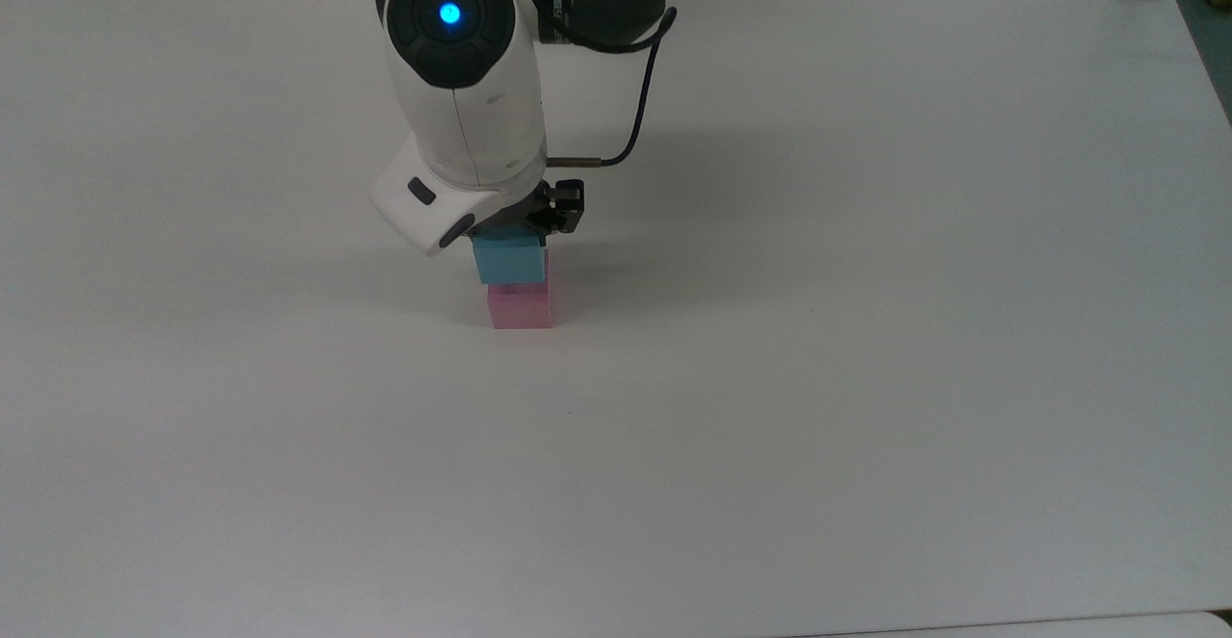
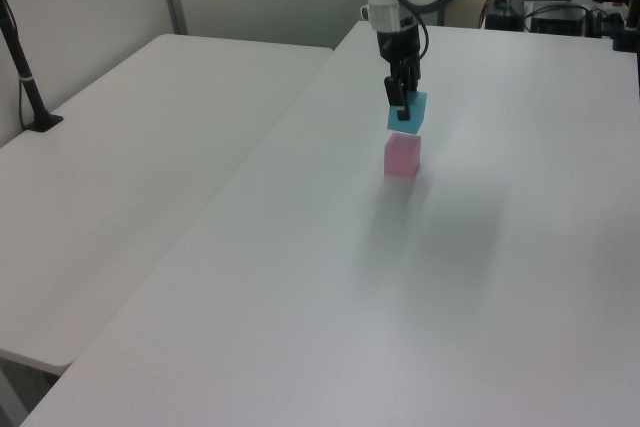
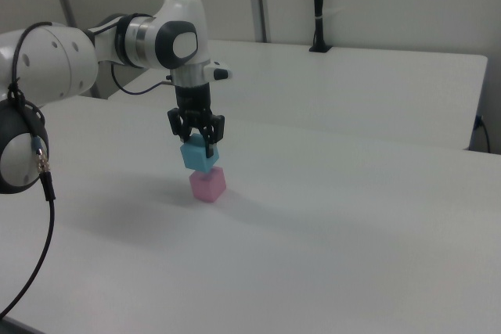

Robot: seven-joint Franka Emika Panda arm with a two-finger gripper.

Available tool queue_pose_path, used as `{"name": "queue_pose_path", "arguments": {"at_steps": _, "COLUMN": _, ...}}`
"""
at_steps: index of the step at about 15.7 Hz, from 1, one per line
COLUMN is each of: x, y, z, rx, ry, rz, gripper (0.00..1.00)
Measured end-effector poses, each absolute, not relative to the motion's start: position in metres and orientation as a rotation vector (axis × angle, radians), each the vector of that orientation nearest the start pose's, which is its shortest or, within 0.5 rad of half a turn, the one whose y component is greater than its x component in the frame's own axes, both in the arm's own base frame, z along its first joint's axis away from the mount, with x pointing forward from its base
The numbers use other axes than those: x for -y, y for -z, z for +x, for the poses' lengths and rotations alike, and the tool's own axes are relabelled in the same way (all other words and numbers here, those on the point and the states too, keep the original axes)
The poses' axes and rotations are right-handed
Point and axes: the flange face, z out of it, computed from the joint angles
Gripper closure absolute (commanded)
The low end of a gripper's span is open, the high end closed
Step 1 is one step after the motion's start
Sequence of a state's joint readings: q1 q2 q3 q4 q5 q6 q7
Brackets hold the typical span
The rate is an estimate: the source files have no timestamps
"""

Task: Put blue cube on pink cube
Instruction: 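Lower the light-blue cube onto the pink cube and open the gripper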

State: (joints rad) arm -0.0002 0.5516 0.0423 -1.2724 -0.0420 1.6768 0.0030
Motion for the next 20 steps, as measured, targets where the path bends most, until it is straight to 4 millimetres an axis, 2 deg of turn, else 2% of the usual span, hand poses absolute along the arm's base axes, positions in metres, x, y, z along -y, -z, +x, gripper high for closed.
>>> {"name": "queue_pose_path", "arguments": {"at_steps": 5, "x": -0.039, "y": -0.401, "z": 0.705, "rx": 0.027, "ry": -0.239, "rz": -3.155, "gripper": 0.59}}
{"name": "queue_pose_path", "arguments": {"at_steps": 9, "x": -0.035, "y": -0.399, "z": 0.706, "rx": 0.011, "ry": -0.24, "rz": -3.156, "gripper": 0.59}}
{"name": "queue_pose_path", "arguments": {"at_steps": 16, "x": -0.033, "y": -0.396, "z": 0.706, "rx": 0.005, "ry": -0.246, "rz": -3.157, "gripper": 0.53}}
{"name": "queue_pose_path", "arguments": {"at_steps": 17, "x": -0.033, "y": -0.394, "z": 0.706, "rx": 0.006, "ry": -0.251, "rz": -3.157, "gripper": 0.52}}
{"name": "queue_pose_path", "arguments": {"at_steps": 18, "x": -0.032, "y": -0.393, "z": 0.706, "rx": 0.007, "ry": -0.254, "rz": -3.159, "gripper": 0.46}}
{"name": "queue_pose_path", "arguments": {"at_steps": 20, "x": -0.031, "y": -0.392, "z": 0.707, "rx": 0.006, "ry": -0.256, "rz": -3.161, "gripper": 0.42}}
